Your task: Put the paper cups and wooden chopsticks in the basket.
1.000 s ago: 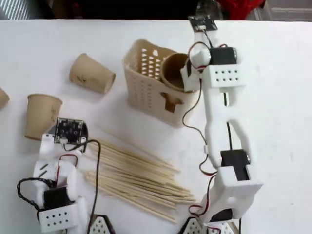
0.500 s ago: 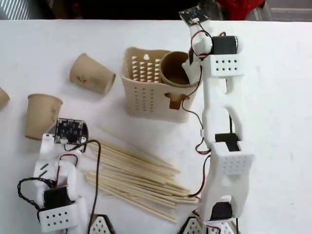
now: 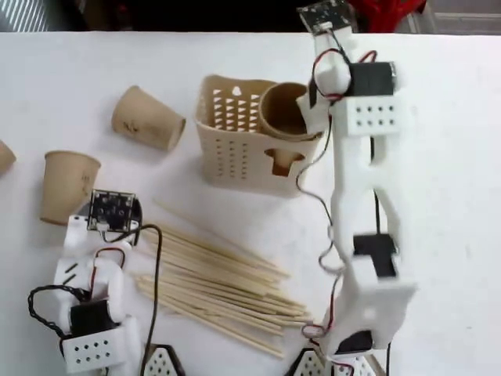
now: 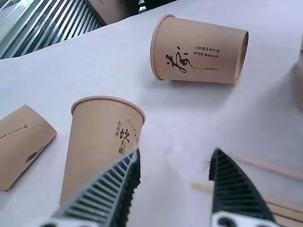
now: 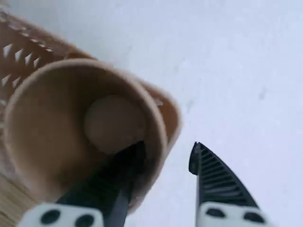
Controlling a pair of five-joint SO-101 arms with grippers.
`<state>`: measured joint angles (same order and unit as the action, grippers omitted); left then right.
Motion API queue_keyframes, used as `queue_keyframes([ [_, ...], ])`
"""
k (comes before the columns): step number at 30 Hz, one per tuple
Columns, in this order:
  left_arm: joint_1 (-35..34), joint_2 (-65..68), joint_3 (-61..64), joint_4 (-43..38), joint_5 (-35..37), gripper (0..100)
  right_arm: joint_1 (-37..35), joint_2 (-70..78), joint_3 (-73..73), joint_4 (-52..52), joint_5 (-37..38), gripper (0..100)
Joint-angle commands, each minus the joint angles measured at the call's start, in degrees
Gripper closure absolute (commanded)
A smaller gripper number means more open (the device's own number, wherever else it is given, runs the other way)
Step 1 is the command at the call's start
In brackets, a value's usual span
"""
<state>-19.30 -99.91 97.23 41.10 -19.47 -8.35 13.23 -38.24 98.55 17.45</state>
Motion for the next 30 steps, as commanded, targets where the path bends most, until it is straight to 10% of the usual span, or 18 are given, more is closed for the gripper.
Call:
queue_keyframes([
  [1,0.48,-0.48,0.00,-0.09,-0.53,76,-2.33,-14.46,10.90,0.31,-0.62,83.7],
  [17,0.66,-0.40,-16.79,11.60,-0.35,76,-1.98,-39.60,39.21,-6.37,0.88,83.7],
  [30,0.57,-0.04,-18.20,12.92,-2.11,76,-2.15,-18.86,8.35,-0.22,-2.11,83.6],
])
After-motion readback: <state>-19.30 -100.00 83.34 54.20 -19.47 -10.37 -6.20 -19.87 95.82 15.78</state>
